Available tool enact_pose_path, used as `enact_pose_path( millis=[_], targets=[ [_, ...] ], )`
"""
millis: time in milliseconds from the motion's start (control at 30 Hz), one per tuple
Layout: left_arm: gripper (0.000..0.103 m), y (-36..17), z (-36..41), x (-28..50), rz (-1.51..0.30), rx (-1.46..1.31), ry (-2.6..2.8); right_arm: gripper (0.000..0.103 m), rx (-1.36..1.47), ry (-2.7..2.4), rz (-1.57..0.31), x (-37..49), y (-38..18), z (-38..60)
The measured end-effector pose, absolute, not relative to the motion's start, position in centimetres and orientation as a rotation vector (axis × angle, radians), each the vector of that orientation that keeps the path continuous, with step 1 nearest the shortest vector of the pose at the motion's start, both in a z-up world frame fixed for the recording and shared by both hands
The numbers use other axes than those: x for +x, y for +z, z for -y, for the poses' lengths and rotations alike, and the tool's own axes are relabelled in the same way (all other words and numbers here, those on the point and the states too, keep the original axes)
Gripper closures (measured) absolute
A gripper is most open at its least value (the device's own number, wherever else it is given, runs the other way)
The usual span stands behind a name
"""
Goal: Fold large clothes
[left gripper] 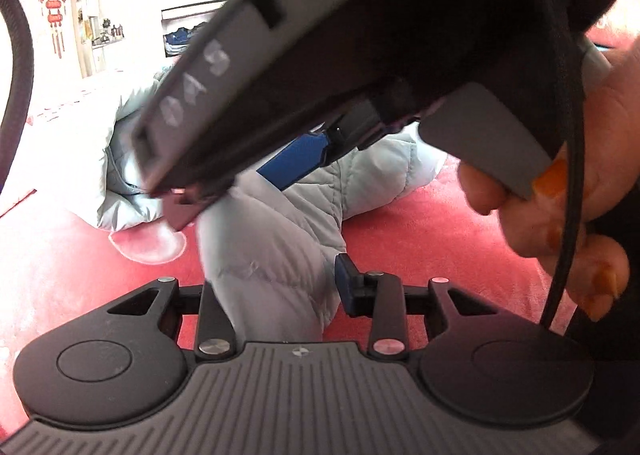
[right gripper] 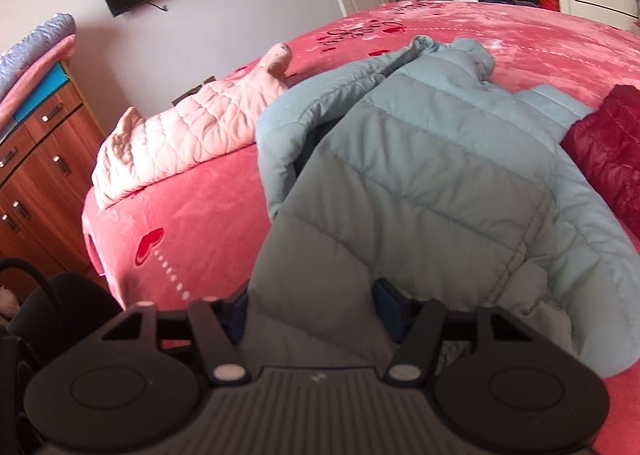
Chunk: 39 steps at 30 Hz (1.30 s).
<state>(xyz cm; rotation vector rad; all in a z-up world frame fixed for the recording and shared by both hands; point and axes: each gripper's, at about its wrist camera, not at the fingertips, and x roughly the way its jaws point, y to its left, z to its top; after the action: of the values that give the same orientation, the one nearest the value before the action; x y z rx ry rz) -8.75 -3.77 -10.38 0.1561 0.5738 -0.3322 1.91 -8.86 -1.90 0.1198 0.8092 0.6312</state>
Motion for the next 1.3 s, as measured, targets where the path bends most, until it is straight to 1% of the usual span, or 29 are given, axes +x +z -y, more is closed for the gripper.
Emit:
enact_pose_path(
  millis=[33, 67, 100, 133, 167, 200, 233, 267, 333, 400, 433, 533, 633, 733, 933, 967, 1000, 1033, 1100, 1133, 1167, 1200, 1300],
  targets=[
    [0.058, -10.3, 3.5, -9.0, -0.575, 0.146, -0.333, 0.055, 0.121, 0.620, -0.811, 1.8, -1.9, 8.8],
    [0.053, -10.3, 3.1, -9.3, -0.578, 0.138, -0.331, 0.062, 0.125, 0.606, -0.811, 1.7, -1.9, 8.8],
    [0.047, -10.3, 2.8, -9.2, -0.577, 0.127, -0.331, 0.074, 0.124, 0.588, -0.807, 1.6, -1.8, 8.8],
    [0.044, -10.3, 2.4, -9.2, -0.569, 0.112, -0.334, 0.080, 0.114, 0.566, -0.802, 1.4, -1.6, 8.7],
    [0.038, -10.0, 2.0, -9.2, -0.558, 0.099, -0.335, 0.090, 0.099, 0.539, -0.791, 1.2, -1.4, 8.6],
    [0.032, -9.8, 1.6, -9.2, -0.552, 0.093, -0.333, 0.095, 0.086, 0.502, -0.777, 1.0, -1.2, 8.7],
    [0.028, -9.7, 1.3, -9.1, -0.549, 0.089, -0.327, 0.096, 0.083, 0.466, -0.763, 0.8, -1.0, 8.9],
    [0.022, -9.5, 0.9, -9.0, -0.545, 0.081, -0.317, 0.098, 0.089, 0.435, -0.750, 0.7, -0.9, 9.3],
    [0.017, -9.2, 0.4, -8.8, -0.529, 0.071, -0.304, 0.099, 0.100, 0.374, -0.716, 0.5, -0.3, 10.0],
    [0.009, -8.7, -0.1, -8.8, -0.499, 0.068, -0.284, 0.101, 0.090, 0.303, -0.676, 0.2, 0.4, 10.6],
    [0.006, -8.4, -0.5, -8.7, -0.478, 0.067, -0.264, 0.101, 0.079, 0.268, -0.652, 0.0, 0.8, 10.9],
    [0.005, -7.9, -1.8, -7.5, -0.431, 0.065, -0.168, 0.102, 0.060, 0.175, -0.587, -0.5, 2.0, 11.9],
    [0.005, -8.0, -3.3, -5.0, -0.438, 0.070, -0.038, 0.102, 0.013, 0.069, -0.528, -0.6, 3.0, 13.2],
    [0.010, -8.5, -4.5, -2.3, -0.451, 0.086, 0.057, 0.103, 0.003, -0.011, -0.486, -0.2, 3.8, 15.2],
    [0.011, -9.7, -5.5, 1.7, -0.493, 0.194, 0.118, 0.103, -0.078, -0.154, -0.448, 1.9, 4.1, 18.7],
    [0.014, -9.8, -5.6, 2.3, -0.496, 0.202, 0.129, 0.103, -0.088, -0.168, -0.448, 2.4, 4.1, 19.2],
    [0.021, -9.9, -6.5, 3.0, -0.499, 0.198, 0.132, 0.103, -0.098, -0.183, -0.446, 3.0, 4.0, 19.7],
    [0.025, -9.9, -6.9, 3.7, -0.505, 0.189, 0.134, 0.103, -0.110, -0.196, -0.444, 3.2, 3.9, 20.0],
    [0.043, -10.0, -7.9, 5.0, -0.514, 0.174, 0.139, 0.103, -0.122, -0.221, -0.446, 4.1, 3.6, 20.7],
    [0.048, -10.1, -8.3, 5.5, -0.519, 0.175, 0.139, 0.103, -0.123, -0.229, -0.448, 4.4, 3.5, 21.2],
    [0.056, -10.1, -8.7, 5.9, -0.525, 0.177, 0.139, 0.103, -0.130, -0.239, -0.451, 4.5, 3.3, 21.4],
    [0.060, -10.2, -8.8, 6.7, -0.530, 0.179, 0.139, 0.103, -0.139, -0.247, -0.456, 4.9, 3.0, 21.7],
    [0.066, -10.2, -9.7, 7.7, -0.528, 0.183, 0.143, 0.103, -0.181, -0.274, -0.472, 5.7, 2.1, 22.2]
  ],
)
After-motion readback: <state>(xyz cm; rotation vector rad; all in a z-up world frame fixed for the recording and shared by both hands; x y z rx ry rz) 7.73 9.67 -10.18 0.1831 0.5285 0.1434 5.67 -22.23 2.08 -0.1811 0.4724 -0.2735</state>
